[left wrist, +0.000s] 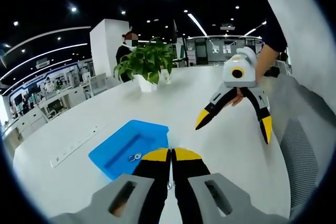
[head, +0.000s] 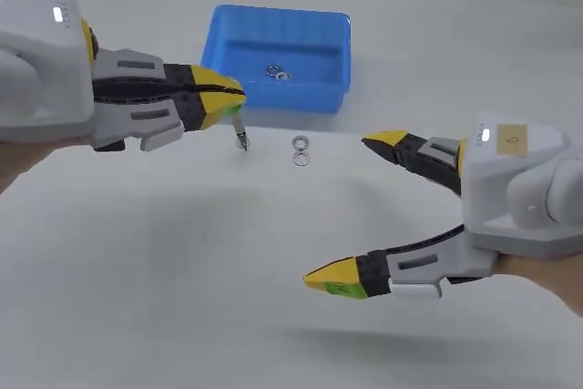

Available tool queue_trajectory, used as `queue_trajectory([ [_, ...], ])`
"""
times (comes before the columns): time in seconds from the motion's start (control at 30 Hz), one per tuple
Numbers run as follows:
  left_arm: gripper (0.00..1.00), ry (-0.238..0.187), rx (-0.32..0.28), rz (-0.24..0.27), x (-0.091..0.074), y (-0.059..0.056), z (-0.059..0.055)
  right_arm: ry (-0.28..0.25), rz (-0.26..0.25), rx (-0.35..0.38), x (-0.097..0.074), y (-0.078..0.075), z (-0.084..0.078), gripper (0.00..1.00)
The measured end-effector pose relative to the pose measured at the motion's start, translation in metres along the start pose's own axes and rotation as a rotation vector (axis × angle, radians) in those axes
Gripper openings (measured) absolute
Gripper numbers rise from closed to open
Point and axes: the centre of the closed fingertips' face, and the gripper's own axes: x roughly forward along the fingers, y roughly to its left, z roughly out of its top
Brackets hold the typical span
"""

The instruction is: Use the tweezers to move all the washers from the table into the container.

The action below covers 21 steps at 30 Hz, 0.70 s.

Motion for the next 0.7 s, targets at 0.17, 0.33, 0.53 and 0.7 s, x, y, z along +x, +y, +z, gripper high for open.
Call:
queue_trajectory([
  [0.17,0.04,0.026,-0.016,0.001,-0.002,0.005,-0.003,-0.001,0.031,-0.026,0.009,-0.003,0.01,0.98],
  [0.33,0.04,0.045,-0.022,-0.007,-0.002,0.006,-0.005,-0.019,0.097,-0.08,0.029,-0.01,0.036,0.85],
  [0.53,0.05,0.052,-0.02,-0.019,0.001,0.005,-0.006,0.014,0.172,-0.18,0.06,-0.02,0.053,0.7],
  [0.7,0.05,0.056,-0.017,-0.034,0.002,0.002,-0.007,0.063,0.249,-0.202,0.084,-0.021,0.053,0.51],
])
